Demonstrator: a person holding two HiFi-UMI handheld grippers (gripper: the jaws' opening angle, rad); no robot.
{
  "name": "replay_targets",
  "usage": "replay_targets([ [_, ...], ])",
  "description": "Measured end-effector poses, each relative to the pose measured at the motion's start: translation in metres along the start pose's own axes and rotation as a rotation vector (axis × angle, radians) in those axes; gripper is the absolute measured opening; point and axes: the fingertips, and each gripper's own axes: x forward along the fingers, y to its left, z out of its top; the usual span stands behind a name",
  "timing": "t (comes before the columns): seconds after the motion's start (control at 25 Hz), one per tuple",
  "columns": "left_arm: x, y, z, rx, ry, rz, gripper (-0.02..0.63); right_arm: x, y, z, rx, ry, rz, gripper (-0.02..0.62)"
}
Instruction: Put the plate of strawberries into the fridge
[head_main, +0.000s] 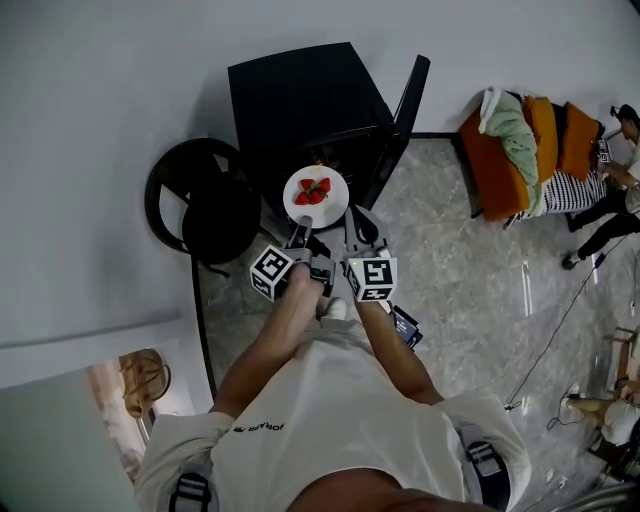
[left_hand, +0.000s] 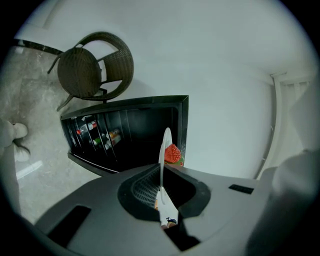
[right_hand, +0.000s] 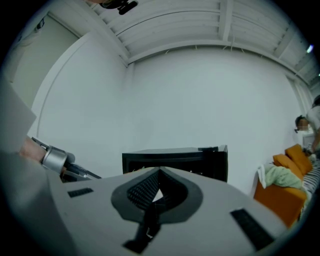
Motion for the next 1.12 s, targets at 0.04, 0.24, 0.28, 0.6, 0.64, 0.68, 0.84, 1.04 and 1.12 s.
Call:
replay_targets([
  [0.04, 0.003, 0.001, 0.002, 0.003, 0.000, 0.002, 0.010, 0.003, -0.001, 0.000, 0.001, 0.001, -0.003, 0.012],
  [0.24, 0.009, 0.007, 0.004, 0.011, 0.012, 0.011, 0.009, 0.007, -0.005, -0.011, 0.014, 0.014, -0.028, 0.012],
  [0.28, 0.010, 0.009, 0.004, 0.011, 0.017, 0.016, 0.010, 0.009, -0.006, -0.014, 0.018, 0.016, -0.033, 0.013],
  [0.6, 0.023, 0.031, 0.012, 0.006, 0.027, 0.033, 0.009, 0.026, -0.005, -0.029, -0.009, 0.018, -0.037, 0.012],
  [0.64, 0.025, 0.033, 0.014, 0.004, 0.028, 0.032, 0.009, 0.026, -0.005, -0.030, -0.014, 0.020, -0.041, 0.012],
  [0.68, 0.027, 0.035, 0.014, 0.001, 0.030, 0.030, 0.009, 0.026, -0.006, -0.032, -0.016, 0.023, -0.044, 0.012],
  [0.84, 0.032, 0.044, 0.015, -0.009, 0.035, 0.032, 0.010, 0.024, -0.007, -0.045, -0.009, 0.027, -0.044, 0.012],
  [1.04, 0.042, 0.053, 0.015, -0.021, 0.036, 0.035, 0.009, 0.028, -0.010, -0.055, -0.002, 0.032, -0.049, 0.012],
  [1.12, 0.046, 0.056, 0.015, -0.018, 0.041, 0.035, 0.009, 0.031, -0.011, -0.058, -0.001, 0.030, -0.051, 0.012],
])
